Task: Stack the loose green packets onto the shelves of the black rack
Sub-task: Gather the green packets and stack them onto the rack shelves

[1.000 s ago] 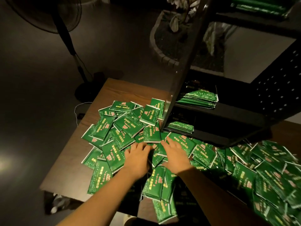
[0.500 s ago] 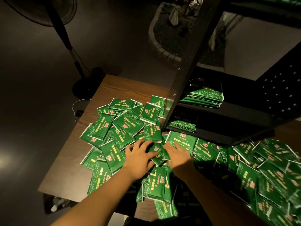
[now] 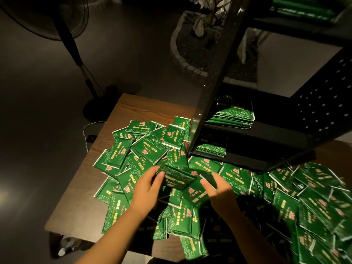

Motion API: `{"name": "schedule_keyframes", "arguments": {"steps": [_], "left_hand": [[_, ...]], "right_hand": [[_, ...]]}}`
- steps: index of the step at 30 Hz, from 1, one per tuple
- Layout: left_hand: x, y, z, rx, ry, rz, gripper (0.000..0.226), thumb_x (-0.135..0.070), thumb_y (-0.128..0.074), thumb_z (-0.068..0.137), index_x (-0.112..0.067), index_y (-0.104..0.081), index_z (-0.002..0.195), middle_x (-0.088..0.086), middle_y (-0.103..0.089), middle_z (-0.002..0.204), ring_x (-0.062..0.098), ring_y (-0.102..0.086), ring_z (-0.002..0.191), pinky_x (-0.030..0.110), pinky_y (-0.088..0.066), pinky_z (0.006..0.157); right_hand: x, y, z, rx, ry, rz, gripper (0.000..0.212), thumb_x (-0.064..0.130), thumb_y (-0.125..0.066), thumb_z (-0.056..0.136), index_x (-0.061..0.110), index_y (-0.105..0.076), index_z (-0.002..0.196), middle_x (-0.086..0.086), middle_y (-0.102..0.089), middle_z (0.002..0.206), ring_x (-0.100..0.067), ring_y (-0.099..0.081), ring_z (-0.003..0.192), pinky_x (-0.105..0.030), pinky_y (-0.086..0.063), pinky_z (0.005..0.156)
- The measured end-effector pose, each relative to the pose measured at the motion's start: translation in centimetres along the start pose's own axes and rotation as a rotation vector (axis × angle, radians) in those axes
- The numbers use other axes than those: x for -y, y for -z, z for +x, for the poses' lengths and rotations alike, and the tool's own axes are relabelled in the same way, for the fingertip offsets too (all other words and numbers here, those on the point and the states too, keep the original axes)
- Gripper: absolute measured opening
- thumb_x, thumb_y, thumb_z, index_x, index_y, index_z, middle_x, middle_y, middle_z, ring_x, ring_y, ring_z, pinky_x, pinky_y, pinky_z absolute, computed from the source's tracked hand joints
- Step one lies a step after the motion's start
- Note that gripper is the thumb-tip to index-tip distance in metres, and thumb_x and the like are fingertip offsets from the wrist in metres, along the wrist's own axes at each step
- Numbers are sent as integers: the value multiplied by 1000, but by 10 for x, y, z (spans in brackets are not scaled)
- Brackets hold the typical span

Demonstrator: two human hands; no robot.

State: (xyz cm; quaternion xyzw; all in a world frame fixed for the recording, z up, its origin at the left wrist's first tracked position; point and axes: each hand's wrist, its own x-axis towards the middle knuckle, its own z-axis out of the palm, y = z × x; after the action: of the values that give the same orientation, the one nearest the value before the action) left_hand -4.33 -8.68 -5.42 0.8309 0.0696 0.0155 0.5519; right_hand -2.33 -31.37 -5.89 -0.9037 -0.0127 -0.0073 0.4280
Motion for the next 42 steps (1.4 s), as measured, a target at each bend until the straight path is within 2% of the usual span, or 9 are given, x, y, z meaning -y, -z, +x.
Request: {"name": "schedule_keyframes", "arguments": {"steps": [2, 6, 13, 18, 24, 29, 31, 38, 42], "left_hand": [[-4, 2, 0, -64, 126, -127, 22, -20, -48, 103, -24, -55, 82, -15, -59, 73, 1, -53, 66, 20, -42, 67], [-5, 5, 2, -106, 460, -553, 28, -39, -52, 97, -16, -64, 107, 5, -71, 108, 24, -65, 104, 47, -45, 101], [-54, -21, -8, 49, 718, -878, 27, -27, -50, 101, -5, -64, 107, 10, -76, 89, 22, -69, 82, 34, -50, 76], [-78, -45, -14, 67, 809, -955, 32, -25, -48, 103, 0, -58, 120, 21, -73, 108, 33, -70, 101, 43, -56, 88], [-92, -52, -10, 18, 741, -977, 31, -26, -49, 103, -4, -58, 123, 20, -71, 113, 31, -67, 104, 47, -52, 98], [-113, -50, -1, 33, 574, -961, 21, -22, -48, 103, -6, -60, 109, 14, -75, 101, 21, -73, 87, 33, -58, 73], [-130, -49, 0, 34, 470, -916, 20, -22, -47, 103, -7, -60, 100, 10, -73, 91, 14, -71, 73, 26, -54, 60], [-206, -47, 8, -43, 163, -785, 20, -27, -48, 103, -16, -64, 106, 5, -73, 101, 19, -70, 95, 44, -52, 91], [-242, -44, 15, -44, -72, -669, 21, -20, -45, 104, -26, -54, 121, 2, -69, 109, 8, -68, 95, 16, -53, 77]], "right_hand": [[2, 7, 1, -15, -104, 117, 54, 49, -60, 88, 1, -64, 112, 17, -56, 81, 12, -55, 69, -4, -47, 67], [2, 20, 5, -95, -444, 480, 90, 50, -62, 86, 3, -24, 152, -10, -31, 156, -27, -35, 142, -42, -31, 116], [14, 27, 9, -209, -773, 796, 73, 37, -57, 95, 6, -23, 153, -18, -27, 157, -37, -38, 137, -49, -42, 104], [22, 17, 7, -158, -806, 943, 89, 40, -76, 80, 14, -30, 151, -17, -38, 151, -35, -55, 118, -45, -52, 91], [34, 32, 5, -75, -771, 994, 42, 32, -49, 101, 8, -47, 135, -14, -59, 118, -34, -60, 111, -46, -52, 82], [39, 52, 3, -103, -669, 986, 90, 73, -75, 62, 24, -56, 134, -3, -57, 137, -31, -52, 128, -61, -45, 101], [54, 66, 1, -68, -543, 946, 62, 67, -60, 81, 34, -55, 134, 2, -52, 142, -24, -48, 132, -57, -40, 108], [115, 119, 6, -157, -189, 785, 96, 82, -60, 64, 35, -40, 145, 15, -49, 144, -9, -44, 134, -50, -31, 115], [138, 154, 15, -272, -8, 753, 80, 63, -65, 70, 26, -48, 139, 11, -60, 132, -9, -54, 125, -43, -42, 108]]}}
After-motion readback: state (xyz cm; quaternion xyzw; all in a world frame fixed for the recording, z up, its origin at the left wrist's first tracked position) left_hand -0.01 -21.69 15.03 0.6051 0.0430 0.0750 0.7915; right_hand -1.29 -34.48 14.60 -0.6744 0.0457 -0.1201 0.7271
